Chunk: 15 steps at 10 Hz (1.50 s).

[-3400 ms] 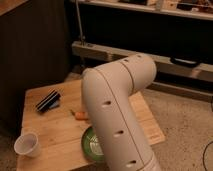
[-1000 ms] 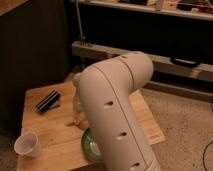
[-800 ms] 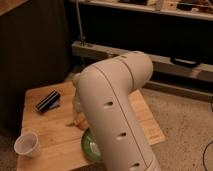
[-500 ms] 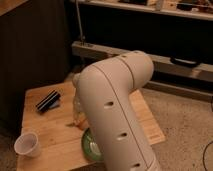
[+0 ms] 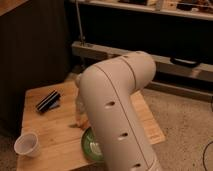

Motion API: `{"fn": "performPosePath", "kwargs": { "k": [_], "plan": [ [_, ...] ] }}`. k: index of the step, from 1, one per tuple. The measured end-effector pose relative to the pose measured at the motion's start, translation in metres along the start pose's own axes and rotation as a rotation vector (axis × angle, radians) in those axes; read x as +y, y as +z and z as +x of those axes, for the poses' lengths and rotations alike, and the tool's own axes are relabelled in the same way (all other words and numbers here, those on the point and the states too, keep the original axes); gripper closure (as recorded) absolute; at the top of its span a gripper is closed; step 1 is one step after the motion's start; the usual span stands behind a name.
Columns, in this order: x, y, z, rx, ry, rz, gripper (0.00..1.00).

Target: Drag the pepper across the table

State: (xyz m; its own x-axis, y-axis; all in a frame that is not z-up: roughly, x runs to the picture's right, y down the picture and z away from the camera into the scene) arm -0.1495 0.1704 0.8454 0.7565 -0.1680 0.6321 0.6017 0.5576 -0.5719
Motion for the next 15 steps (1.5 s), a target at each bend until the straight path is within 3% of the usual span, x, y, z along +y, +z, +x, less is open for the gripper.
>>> {"fn": "performPosePath", "kwargs": {
  "k": [15],
  "plan": [
    [0.009, -0.006, 0.027, 0.004, 0.041, 0.007, 0.89]
  ]
}}
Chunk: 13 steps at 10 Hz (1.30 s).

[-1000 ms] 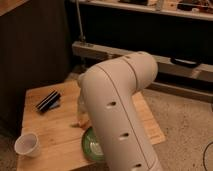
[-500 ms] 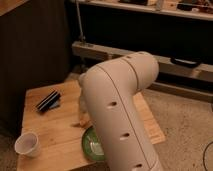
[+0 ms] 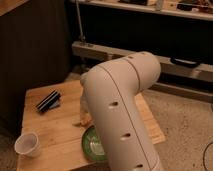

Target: Drag the pepper across the table

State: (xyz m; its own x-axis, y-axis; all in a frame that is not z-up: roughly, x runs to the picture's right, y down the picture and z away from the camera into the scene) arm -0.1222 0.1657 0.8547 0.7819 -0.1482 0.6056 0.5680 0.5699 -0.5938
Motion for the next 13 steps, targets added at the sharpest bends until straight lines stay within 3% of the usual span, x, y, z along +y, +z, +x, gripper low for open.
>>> {"fn": "performPosePath", "kwargs": {
  "k": [13],
  "plan": [
    [0.008, -0.009, 0.022, 0.012, 0.040, 0.011, 0.89]
  ]
}}
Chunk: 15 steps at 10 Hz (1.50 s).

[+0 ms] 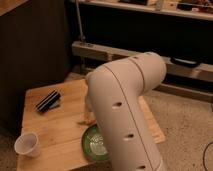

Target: Drag the pepper across the table

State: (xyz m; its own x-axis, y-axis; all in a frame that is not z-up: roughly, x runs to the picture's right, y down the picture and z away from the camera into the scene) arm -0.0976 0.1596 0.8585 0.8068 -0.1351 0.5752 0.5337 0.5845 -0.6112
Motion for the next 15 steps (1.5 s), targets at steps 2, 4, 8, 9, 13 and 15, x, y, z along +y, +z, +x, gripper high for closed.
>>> {"fn": "performPosePath", "kwargs": {
  "k": [2, 4, 8, 9, 13, 15],
  "plan": [
    [0.005, -0.003, 0.017, 0.007, 0.034, 0.009, 0.89],
    [0.005, -0.005, 0.016, 0.008, 0.031, 0.006, 0.89],
    [0.012, -0.009, 0.034, 0.016, 0.066, 0.014, 0.89],
    [0.013, -0.010, 0.038, 0.018, 0.074, 0.016, 0.89],
    [0.015, -0.013, 0.040, 0.020, 0.076, 0.014, 0.89],
    [0.022, -0.016, 0.057, 0.027, 0.110, 0.019, 0.89]
  ]
}}
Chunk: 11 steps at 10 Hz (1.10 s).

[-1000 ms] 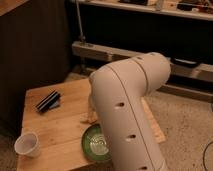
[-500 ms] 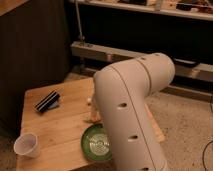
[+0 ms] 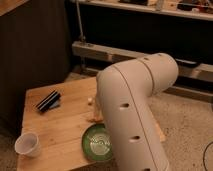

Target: Drag the pepper across the table

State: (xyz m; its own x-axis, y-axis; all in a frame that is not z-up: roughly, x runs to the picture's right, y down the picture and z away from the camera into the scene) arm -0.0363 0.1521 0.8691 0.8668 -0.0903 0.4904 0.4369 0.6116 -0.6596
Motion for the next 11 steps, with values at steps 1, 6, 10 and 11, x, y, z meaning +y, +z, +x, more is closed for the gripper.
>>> {"fn": "performPosePath", "kwargs": {
  "k": [1, 6, 10, 11],
  "plan": [
    [-0.001, -0.001, -0.003, 0.001, -0.006, -0.002, 0.89],
    [0.006, -0.004, 0.015, 0.005, 0.028, 0.002, 0.89],
    [0.010, -0.008, 0.022, 0.008, 0.041, 0.003, 0.89],
    [0.011, -0.008, 0.023, 0.007, 0.042, 0.002, 0.89]
  ]
}}
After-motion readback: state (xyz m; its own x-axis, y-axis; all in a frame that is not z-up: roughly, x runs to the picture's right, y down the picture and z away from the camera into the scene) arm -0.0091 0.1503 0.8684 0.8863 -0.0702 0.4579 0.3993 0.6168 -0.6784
